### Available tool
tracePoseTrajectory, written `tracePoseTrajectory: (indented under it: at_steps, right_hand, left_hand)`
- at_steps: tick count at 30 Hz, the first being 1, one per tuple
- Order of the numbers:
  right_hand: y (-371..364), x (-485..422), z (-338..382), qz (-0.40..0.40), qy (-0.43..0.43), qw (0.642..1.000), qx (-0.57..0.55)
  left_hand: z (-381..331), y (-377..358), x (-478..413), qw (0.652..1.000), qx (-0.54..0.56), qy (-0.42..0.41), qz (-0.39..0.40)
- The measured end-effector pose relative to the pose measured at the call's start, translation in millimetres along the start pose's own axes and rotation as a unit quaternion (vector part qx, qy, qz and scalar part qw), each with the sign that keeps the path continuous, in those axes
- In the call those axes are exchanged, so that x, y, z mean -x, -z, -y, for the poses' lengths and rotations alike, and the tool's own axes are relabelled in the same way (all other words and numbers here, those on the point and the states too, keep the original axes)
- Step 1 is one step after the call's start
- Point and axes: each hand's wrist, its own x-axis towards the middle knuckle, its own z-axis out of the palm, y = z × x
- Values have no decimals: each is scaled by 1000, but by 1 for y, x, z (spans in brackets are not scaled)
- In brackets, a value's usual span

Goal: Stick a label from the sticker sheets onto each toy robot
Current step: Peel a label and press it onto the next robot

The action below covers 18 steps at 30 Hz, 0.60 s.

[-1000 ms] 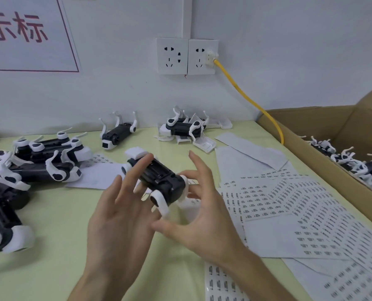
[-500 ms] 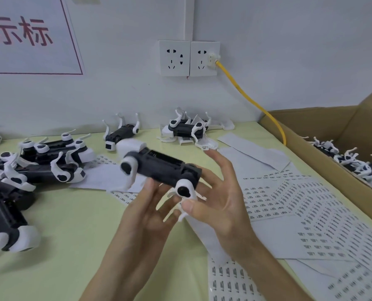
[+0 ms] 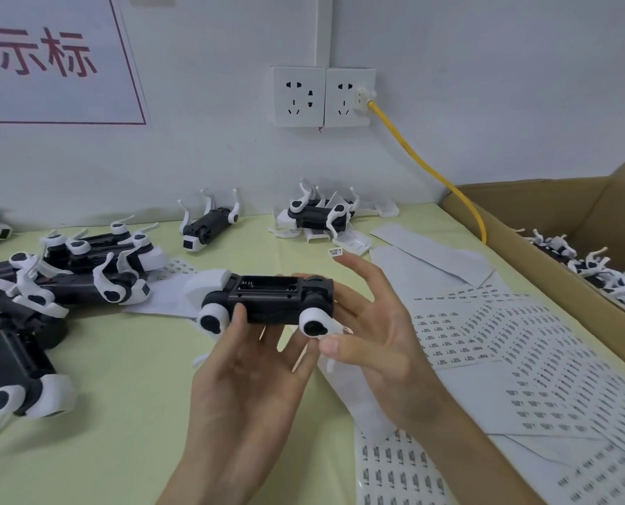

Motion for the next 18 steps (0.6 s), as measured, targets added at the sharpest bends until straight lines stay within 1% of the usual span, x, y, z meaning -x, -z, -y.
tracePoseTrajectory:
  at_steps: [1, 4, 7, 9, 11, 13, 16, 18]
  right_hand:
    - [0, 0, -1, 1, -2, 1000, -7]
    - [-2, 0, -3, -15, 1, 1000, -10]
    - [0, -2, -2, -80, 22, 996, 18]
    - [3, -3, 3, -114, 29, 993, -20]
    - [6, -1, 9, -94, 13, 990, -105]
    - [5, 1, 12, -55, -19, 981, -184]
    - [-4, 3, 7, -7, -83, 964, -254]
    - [-13, 5, 1, 8, -119, 950, -288]
  left_hand:
    - [0, 1, 1, 1000, -4, -7, 3]
    - [3, -1, -1, 995, -74, -25, -61]
    - [3, -1, -3, 987, -104, -48, -111]
    - [2, 0, -5, 983, -103, -68, -136]
    - [3, -2, -8, 982, -97, -72, -149]
    - [4, -7, -16, 983, -77, -58, -154]
    - [9, -11, -27, 988, -31, -39, -149]
    - [14, -13, -32, 992, -23, 7, -122]
